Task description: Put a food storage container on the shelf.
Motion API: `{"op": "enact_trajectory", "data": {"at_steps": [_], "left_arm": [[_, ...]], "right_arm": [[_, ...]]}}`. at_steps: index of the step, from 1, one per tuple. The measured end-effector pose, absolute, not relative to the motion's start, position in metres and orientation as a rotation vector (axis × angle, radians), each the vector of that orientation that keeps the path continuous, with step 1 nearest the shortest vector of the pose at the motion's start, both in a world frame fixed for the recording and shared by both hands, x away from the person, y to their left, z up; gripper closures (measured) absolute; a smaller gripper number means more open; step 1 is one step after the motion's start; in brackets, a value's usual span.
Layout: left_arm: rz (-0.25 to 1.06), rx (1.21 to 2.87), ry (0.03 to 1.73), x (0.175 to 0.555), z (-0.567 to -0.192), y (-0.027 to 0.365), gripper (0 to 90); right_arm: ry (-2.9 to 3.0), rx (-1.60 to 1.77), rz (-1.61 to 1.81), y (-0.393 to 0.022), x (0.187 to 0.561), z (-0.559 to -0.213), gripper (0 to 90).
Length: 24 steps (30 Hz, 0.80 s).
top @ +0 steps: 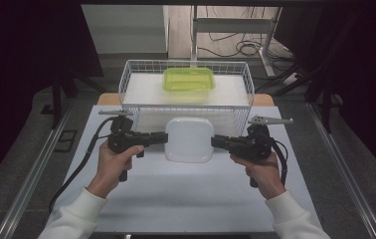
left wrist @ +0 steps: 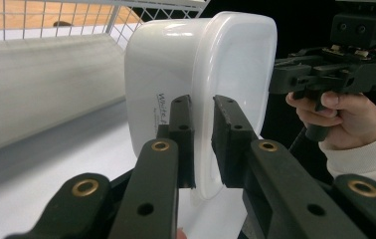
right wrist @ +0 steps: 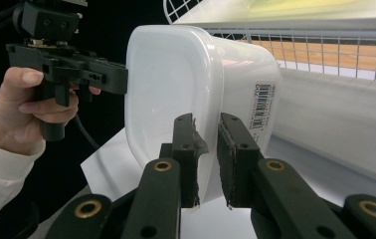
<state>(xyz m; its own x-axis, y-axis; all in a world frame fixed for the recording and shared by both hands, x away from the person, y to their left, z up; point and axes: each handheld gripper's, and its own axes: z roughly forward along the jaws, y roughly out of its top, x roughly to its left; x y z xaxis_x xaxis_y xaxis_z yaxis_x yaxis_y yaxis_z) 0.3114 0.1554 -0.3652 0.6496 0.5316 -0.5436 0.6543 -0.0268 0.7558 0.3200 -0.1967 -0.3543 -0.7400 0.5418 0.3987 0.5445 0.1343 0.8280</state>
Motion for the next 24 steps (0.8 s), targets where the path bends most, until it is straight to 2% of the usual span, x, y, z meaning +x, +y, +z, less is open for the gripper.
{"op": "enact_trajectory", "data": {"at_steps": [24], "left_arm": [[-0.089,1.663,0.939,0.327,-0.321,0.155,79.6]], "right_arm": [[-2.406,-1.099,-1.779,-0.197,0.337,-0.307,77.8]]}}
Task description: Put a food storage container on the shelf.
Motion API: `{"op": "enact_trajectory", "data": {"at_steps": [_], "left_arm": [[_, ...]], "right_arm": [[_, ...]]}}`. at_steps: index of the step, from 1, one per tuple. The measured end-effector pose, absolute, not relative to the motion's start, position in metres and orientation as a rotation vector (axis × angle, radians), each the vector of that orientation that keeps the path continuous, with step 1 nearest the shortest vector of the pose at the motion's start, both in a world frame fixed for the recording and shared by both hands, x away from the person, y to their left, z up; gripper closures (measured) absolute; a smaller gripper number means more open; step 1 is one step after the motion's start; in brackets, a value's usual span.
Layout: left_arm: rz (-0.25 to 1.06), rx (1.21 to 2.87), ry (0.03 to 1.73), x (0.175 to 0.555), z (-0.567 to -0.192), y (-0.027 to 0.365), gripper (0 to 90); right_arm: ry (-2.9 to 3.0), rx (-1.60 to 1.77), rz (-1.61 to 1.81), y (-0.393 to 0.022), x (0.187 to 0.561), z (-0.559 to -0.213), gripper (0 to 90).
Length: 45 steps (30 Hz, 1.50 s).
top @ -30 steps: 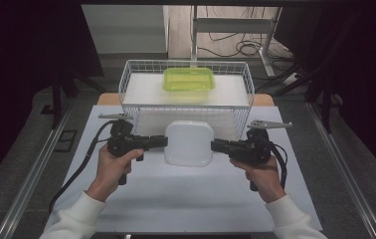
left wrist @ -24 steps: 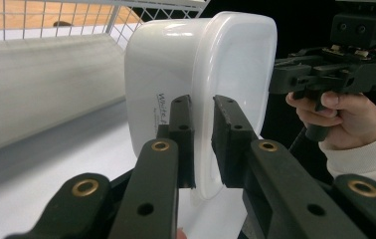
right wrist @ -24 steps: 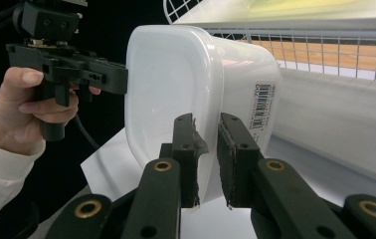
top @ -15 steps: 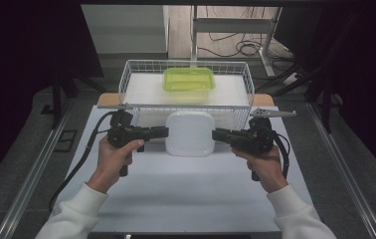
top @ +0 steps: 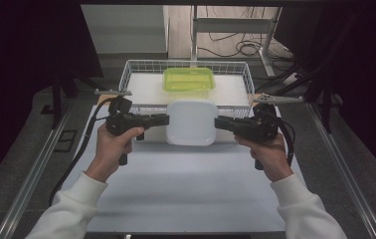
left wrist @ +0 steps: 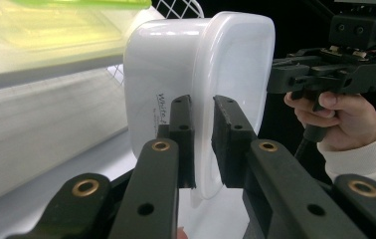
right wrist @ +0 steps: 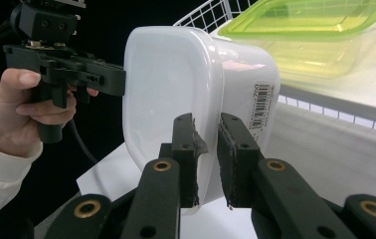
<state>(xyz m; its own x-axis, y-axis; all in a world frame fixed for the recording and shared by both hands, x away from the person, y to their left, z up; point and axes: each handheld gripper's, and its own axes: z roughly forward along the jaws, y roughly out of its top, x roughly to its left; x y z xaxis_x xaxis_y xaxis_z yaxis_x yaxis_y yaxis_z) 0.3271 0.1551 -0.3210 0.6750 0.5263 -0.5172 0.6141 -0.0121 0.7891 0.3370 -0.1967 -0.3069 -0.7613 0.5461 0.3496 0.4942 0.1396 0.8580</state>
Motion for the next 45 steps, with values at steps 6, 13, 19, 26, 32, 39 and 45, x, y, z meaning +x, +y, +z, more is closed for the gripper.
{"op": "enact_trajectory", "data": {"at_steps": [6,13,19,26,32,39,45], "left_arm": [[-0.085,1.668,0.936,0.334,-0.311,0.155,79.7],[-0.063,1.669,0.928,0.339,-0.298,0.154,79.9],[-0.060,1.665,0.924,0.344,-0.291,0.153,80.0],[-0.043,1.678,0.922,0.352,-0.280,0.152,79.9],[-0.038,1.666,0.910,0.357,-0.275,0.152,80.0],[-0.039,1.652,0.907,0.365,-0.266,0.154,79.9],[-0.048,1.648,0.894,0.373,-0.259,0.157,80.0]], "right_arm": [[2.330,1.070,1.729,-0.197,0.342,-0.300,77.6],[2.318,1.065,1.716,-0.197,0.350,-0.291,77.5],[2.306,1.057,1.734,-0.198,0.356,-0.284,77.5],[2.282,1.053,1.761,-0.199,0.363,-0.274,77.5],[2.287,1.048,1.723,-0.197,0.368,-0.263,77.6],[2.278,1.039,1.730,-0.195,0.374,-0.252,77.6],[2.272,1.043,1.740,-0.194,0.380,-0.245,77.6]]}}
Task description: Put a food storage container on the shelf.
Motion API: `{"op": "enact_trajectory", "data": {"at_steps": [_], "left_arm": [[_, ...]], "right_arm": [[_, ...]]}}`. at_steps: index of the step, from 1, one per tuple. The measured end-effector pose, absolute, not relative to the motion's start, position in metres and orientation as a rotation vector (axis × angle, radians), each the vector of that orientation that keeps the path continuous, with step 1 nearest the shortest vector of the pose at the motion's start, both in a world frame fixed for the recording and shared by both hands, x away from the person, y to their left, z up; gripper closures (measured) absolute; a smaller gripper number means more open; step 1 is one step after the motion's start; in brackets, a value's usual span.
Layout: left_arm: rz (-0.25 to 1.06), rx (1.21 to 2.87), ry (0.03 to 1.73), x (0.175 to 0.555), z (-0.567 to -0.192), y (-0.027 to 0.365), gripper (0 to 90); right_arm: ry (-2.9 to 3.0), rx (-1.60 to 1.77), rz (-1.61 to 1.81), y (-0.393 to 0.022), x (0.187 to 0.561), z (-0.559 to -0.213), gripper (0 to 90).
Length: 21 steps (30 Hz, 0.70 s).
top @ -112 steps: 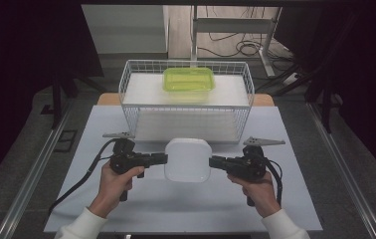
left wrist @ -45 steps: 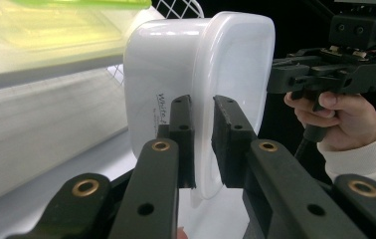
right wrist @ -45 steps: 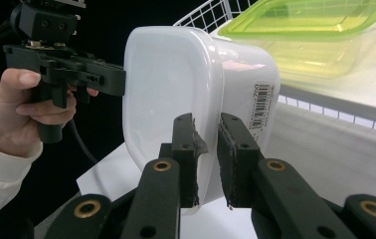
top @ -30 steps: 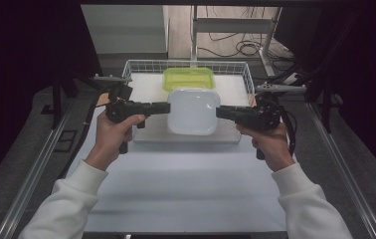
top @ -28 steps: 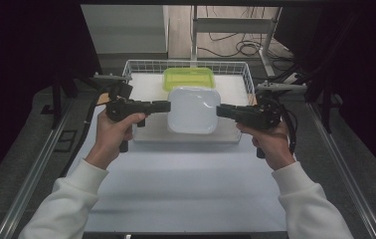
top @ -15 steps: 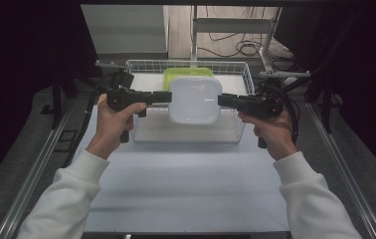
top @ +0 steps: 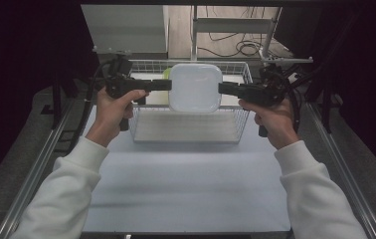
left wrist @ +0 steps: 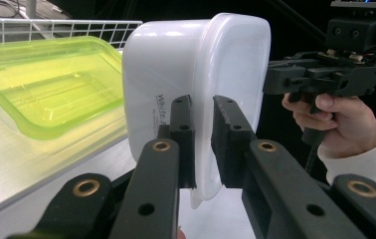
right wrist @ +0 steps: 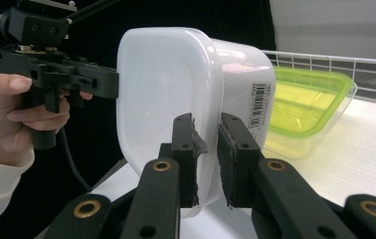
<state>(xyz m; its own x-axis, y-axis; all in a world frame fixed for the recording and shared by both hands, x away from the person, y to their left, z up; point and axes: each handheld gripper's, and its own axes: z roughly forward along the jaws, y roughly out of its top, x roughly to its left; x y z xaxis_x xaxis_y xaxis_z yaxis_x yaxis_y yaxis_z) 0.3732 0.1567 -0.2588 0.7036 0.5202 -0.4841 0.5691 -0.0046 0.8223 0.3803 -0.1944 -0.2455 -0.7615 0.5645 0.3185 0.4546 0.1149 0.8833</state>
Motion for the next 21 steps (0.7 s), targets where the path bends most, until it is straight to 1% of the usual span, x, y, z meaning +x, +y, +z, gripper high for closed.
{"op": "enact_trajectory", "data": {"at_steps": [9,21], "left_arm": [[-0.040,1.646,0.891,0.383,-0.250,0.159,80.1],[-0.051,1.636,0.936,0.403,-0.249,0.166,80.1]], "right_arm": [[2.271,1.058,1.741,-0.192,0.393,-0.240,77.7],[2.280,1.093,1.768,-0.186,0.415,-0.243,77.7]]}}
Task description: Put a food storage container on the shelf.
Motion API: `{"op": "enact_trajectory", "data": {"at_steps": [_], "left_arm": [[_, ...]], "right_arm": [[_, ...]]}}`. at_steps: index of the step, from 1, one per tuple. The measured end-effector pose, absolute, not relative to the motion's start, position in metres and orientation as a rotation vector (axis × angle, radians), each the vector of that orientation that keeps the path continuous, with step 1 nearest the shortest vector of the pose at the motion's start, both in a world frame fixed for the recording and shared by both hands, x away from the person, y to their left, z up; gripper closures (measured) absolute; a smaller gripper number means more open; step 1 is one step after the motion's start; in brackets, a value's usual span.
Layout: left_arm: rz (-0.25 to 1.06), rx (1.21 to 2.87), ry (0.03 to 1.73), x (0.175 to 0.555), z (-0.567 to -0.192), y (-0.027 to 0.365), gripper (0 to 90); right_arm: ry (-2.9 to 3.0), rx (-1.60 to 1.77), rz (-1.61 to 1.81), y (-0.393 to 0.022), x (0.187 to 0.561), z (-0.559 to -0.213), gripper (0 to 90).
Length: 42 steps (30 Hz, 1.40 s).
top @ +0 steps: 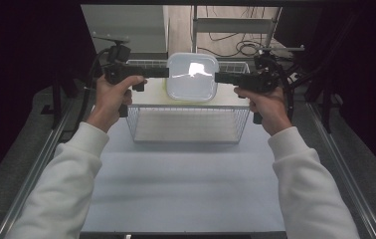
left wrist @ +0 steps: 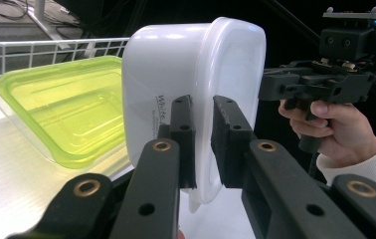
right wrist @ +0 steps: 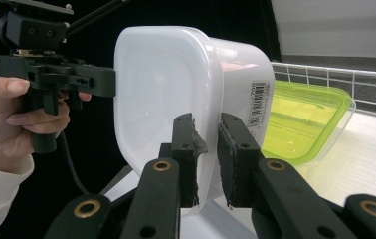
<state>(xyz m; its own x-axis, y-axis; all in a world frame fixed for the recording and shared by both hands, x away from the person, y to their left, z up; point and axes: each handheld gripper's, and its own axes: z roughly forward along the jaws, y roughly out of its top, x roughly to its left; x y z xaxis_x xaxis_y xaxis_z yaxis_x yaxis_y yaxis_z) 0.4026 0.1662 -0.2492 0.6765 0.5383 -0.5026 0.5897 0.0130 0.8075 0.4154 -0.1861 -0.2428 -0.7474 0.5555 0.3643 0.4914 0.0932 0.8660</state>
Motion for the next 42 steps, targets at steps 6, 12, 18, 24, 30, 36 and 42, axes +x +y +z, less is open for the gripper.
{"op": "enact_trajectory", "data": {"at_steps": [6,12,18,24,30,36,42], "left_arm": [[-0.052,1.626,0.945,0.415,-0.247,0.168,80.1],[-0.062,1.613,0.960,0.431,-0.246,0.168,80.1],[-0.090,1.601,1.018,0.448,-0.252,0.168,80.1],[-0.121,1.598,1.038,0.459,-0.257,0.167,80.3],[-0.155,1.601,1.092,0.469,-0.263,0.167,80.1],[-0.203,1.572,1.133,0.477,-0.264,0.170,80.0],[-0.259,1.520,1.172,0.488,-0.268,0.173,79.4]], "right_arm": [[2.295,1.109,1.741,-0.182,0.428,-0.238,77.7],[2.305,1.129,1.720,-0.181,0.444,-0.232,77.7],[2.321,1.199,1.696,-0.177,0.466,-0.237,77.5],[2.322,1.250,1.680,-0.176,0.483,-0.241,77.1],[2.339,1.309,1.652,-0.173,0.491,-0.246,76.6],[2.353,1.351,1.619,-0.170,0.498,-0.242,75.7],[2.378,1.446,1.625,-0.169,0.511,-0.242,73.9]]}}
